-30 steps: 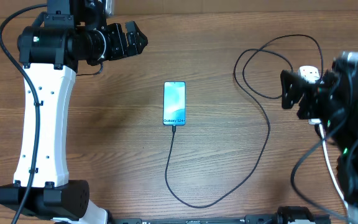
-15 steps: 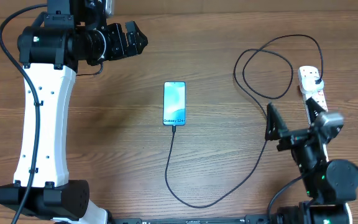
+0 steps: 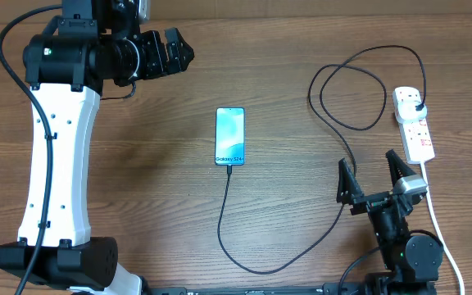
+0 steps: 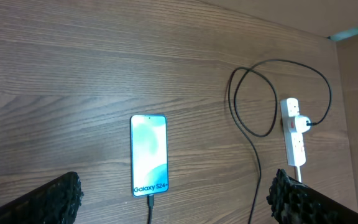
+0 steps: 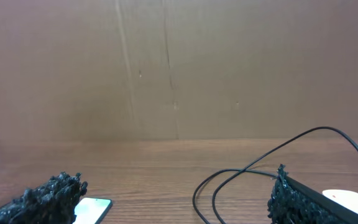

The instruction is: Plug charger to phone and switch on socket

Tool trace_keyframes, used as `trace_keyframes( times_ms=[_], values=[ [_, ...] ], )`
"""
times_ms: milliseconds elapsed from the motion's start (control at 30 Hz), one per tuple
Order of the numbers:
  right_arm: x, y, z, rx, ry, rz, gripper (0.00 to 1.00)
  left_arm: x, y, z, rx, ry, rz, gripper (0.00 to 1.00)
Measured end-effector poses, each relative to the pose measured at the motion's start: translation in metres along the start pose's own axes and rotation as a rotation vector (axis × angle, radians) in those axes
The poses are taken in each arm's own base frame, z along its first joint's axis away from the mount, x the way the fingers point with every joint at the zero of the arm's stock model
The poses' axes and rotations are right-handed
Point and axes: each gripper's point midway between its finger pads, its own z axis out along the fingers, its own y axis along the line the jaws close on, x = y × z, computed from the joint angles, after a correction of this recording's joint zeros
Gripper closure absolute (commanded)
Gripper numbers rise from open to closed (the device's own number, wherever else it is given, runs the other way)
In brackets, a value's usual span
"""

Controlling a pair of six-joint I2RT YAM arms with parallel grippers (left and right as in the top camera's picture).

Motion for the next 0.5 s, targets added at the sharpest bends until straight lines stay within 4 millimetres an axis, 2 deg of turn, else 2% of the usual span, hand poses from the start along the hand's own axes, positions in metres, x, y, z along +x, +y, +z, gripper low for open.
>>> trace_keyframes(
  times_ms=[167,400,500],
  values=[
    [0.016,-0.002,-0.002,0.003,0.017,0.003,0.0,0.0,0.0,0.0,-0.001,-0.001,0.0,0.0],
    [0.045,-0.006,-0.007,0.025,0.128,0.02,0.0,0.0,0.0,0.0,-0.001,0.0,0.0,0.0],
    [0.044,-0.006,-0.007,0.024,0.126,0.02,0.0,0.0,0.0,0.0,-0.001,-0.001,0.0,0.0]
  ],
)
